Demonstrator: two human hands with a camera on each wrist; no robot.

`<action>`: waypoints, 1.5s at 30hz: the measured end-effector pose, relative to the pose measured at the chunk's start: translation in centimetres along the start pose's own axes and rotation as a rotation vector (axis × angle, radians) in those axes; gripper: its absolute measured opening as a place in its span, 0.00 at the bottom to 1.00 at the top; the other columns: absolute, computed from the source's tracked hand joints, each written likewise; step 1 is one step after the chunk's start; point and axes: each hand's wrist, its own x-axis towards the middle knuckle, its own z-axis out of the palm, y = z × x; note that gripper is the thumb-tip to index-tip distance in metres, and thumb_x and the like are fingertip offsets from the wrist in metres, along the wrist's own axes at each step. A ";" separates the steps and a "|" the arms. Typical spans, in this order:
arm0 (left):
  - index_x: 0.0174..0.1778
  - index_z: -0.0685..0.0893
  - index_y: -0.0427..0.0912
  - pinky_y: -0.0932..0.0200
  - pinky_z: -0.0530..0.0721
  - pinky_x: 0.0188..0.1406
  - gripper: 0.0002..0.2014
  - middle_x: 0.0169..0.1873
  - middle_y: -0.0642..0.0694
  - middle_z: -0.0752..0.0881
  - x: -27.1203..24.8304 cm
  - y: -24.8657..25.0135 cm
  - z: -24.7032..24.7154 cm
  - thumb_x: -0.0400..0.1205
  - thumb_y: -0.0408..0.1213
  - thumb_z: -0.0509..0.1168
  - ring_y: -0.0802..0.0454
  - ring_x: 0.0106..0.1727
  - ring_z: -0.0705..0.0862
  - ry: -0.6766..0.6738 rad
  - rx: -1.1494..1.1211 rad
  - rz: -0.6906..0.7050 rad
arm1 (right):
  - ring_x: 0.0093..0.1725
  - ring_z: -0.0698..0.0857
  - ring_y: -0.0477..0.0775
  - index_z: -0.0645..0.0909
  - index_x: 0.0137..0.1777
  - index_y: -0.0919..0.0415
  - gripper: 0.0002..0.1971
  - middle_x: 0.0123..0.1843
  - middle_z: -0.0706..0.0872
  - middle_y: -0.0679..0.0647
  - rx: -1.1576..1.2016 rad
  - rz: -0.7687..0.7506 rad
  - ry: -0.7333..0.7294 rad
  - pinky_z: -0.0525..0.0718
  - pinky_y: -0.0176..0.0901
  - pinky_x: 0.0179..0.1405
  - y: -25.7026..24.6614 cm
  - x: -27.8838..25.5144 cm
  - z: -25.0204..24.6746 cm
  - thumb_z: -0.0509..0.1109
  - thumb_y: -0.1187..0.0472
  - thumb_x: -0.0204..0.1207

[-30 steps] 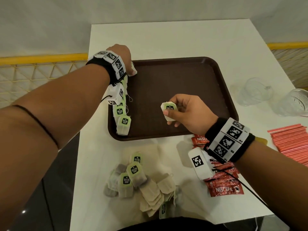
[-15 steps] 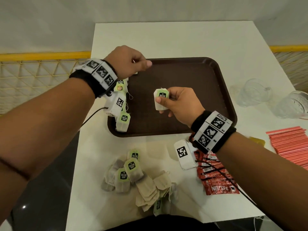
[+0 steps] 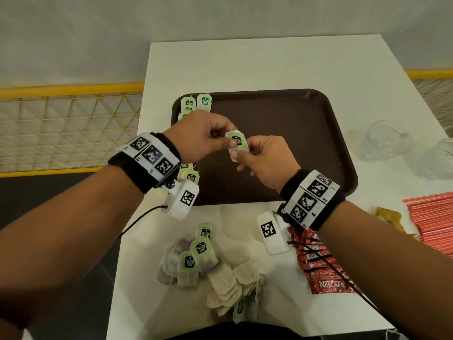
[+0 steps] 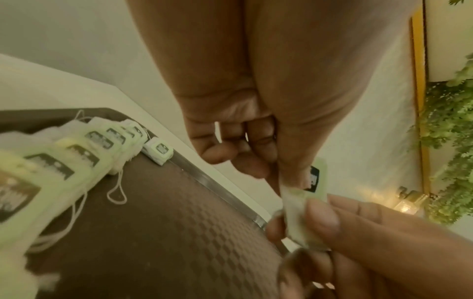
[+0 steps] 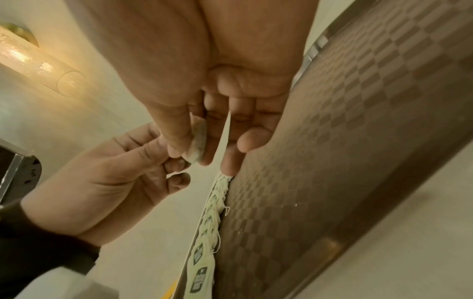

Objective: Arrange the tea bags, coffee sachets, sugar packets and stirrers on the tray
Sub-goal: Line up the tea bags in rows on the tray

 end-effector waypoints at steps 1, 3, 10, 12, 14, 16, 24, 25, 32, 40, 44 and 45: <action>0.50 0.89 0.46 0.55 0.84 0.45 0.06 0.41 0.48 0.89 0.3 -0.4 -0.3 0.80 0.41 0.72 0.51 0.41 0.86 0.017 0.023 -0.019 | 0.40 0.91 0.57 0.86 0.49 0.55 0.07 0.41 0.92 0.54 -0.003 -0.002 -0.001 0.83 0.39 0.32 0.0 -0.1 0.0 0.77 0.54 0.76; 0.52 0.87 0.49 0.53 0.84 0.49 0.06 0.41 0.53 0.88 1.7 -1.7 -1.3 0.81 0.42 0.71 0.54 0.42 0.85 0.114 0.112 -0.088 | 0.39 0.90 0.51 0.83 0.57 0.51 0.13 0.45 0.91 0.49 -0.013 0.002 -0.006 0.83 0.36 0.34 0.2 -0.4 -0.3 0.78 0.53 0.75; 0.60 0.87 0.43 0.52 0.81 0.56 0.19 0.53 0.45 0.88 8.1 -7.0 -4.9 0.77 0.49 0.74 0.46 0.54 0.84 -0.012 0.551 -0.393 | 0.36 0.84 0.41 0.86 0.53 0.55 0.09 0.42 0.88 0.43 -0.149 -0.016 -0.006 0.84 0.31 0.41 0.7 -1.9 -1.7 0.77 0.54 0.76; 0.58 0.88 0.42 0.52 0.81 0.54 0.18 0.53 0.45 0.89 9.3 -7.7 -5.0 0.76 0.48 0.75 0.44 0.55 0.85 0.003 0.603 -0.416 | 0.38 0.86 0.47 0.87 0.51 0.55 0.08 0.40 0.88 0.45 -0.149 -0.025 -0.004 0.85 0.34 0.41 1.0 -2.4 -2.1 0.77 0.55 0.76; 0.55 0.88 0.43 0.53 0.81 0.53 0.17 0.52 0.45 0.89 10.1 -8.0 -5.1 0.74 0.47 0.77 0.44 0.55 0.85 0.028 0.624 -0.416 | 0.40 0.88 0.50 0.87 0.50 0.56 0.07 0.40 0.89 0.46 -0.139 -0.028 -0.004 0.86 0.36 0.42 1.3 -2.8 -2.5 0.77 0.55 0.76; 0.56 0.86 0.43 0.52 0.80 0.54 0.20 0.53 0.45 0.89 10.6 -8.2 -4.9 0.72 0.46 0.78 0.43 0.56 0.85 0.035 0.632 -0.397 | 0.41 0.88 0.50 0.87 0.50 0.55 0.07 0.40 0.89 0.48 -0.138 -0.029 -0.007 0.86 0.35 0.42 1.7 -3.1 -2.9 0.77 0.55 0.76; 0.62 0.87 0.46 0.51 0.79 0.56 0.19 0.59 0.43 0.86 11.1 -8.4 -3.3 0.76 0.47 0.75 0.41 0.59 0.83 -0.148 0.756 -0.347 | 0.38 0.87 0.45 0.87 0.50 0.53 0.06 0.38 0.89 0.46 -0.163 -0.041 -0.009 0.85 0.32 0.40 2.3 -4.3 -3.6 0.77 0.54 0.76; 0.62 0.87 0.46 0.51 0.79 0.55 0.20 0.58 0.43 0.86 10.9 -8.2 -3.3 0.76 0.48 0.75 0.41 0.59 0.83 -0.155 0.757 -0.353 | 0.37 0.87 0.43 0.87 0.50 0.52 0.06 0.38 0.88 0.45 -0.170 -0.045 -0.027 0.84 0.31 0.39 2.2 -4.6 -3.6 0.77 0.54 0.76; 0.62 0.84 0.50 0.52 0.80 0.59 0.17 0.57 0.52 0.87 5.5 -3.2 -3.1 0.79 0.50 0.70 0.51 0.56 0.82 0.119 0.536 -0.249 | 0.48 0.85 0.40 0.86 0.55 0.49 0.10 0.47 0.87 0.38 -0.417 -0.167 -0.272 0.85 0.38 0.49 1.2 -6.5 -2.3 0.76 0.51 0.76; 0.42 0.90 0.52 0.60 0.79 0.44 0.09 0.39 0.56 0.89 -7.4 2.0 1.9 0.74 0.52 0.74 0.58 0.42 0.84 -0.243 0.486 -0.348 | 0.47 0.85 0.47 0.85 0.56 0.52 0.14 0.51 0.90 0.45 -0.666 -0.278 -0.597 0.82 0.43 0.49 0.5 -7.6 1.6 0.72 0.44 0.77; 0.49 0.89 0.52 0.57 0.84 0.50 0.17 0.44 0.57 0.88 -12.0 2.4 4.1 0.69 0.56 0.78 0.56 0.47 0.86 -0.457 0.546 -0.512 | 0.42 0.85 0.53 0.86 0.47 0.53 0.25 0.42 0.88 0.50 -0.887 -0.254 -0.668 0.82 0.44 0.39 -0.1 -8.3 4.4 0.67 0.30 0.73; 0.50 0.88 0.53 0.56 0.85 0.52 0.20 0.45 0.57 0.88 -12.8 2.2 4.6 0.67 0.57 0.78 0.56 0.48 0.85 -0.465 0.566 -0.546 | 0.38 0.83 0.53 0.84 0.43 0.54 0.28 0.38 0.86 0.50 -0.939 -0.265 -0.674 0.78 0.42 0.34 -0.3 -8.4 5.1 0.65 0.27 0.71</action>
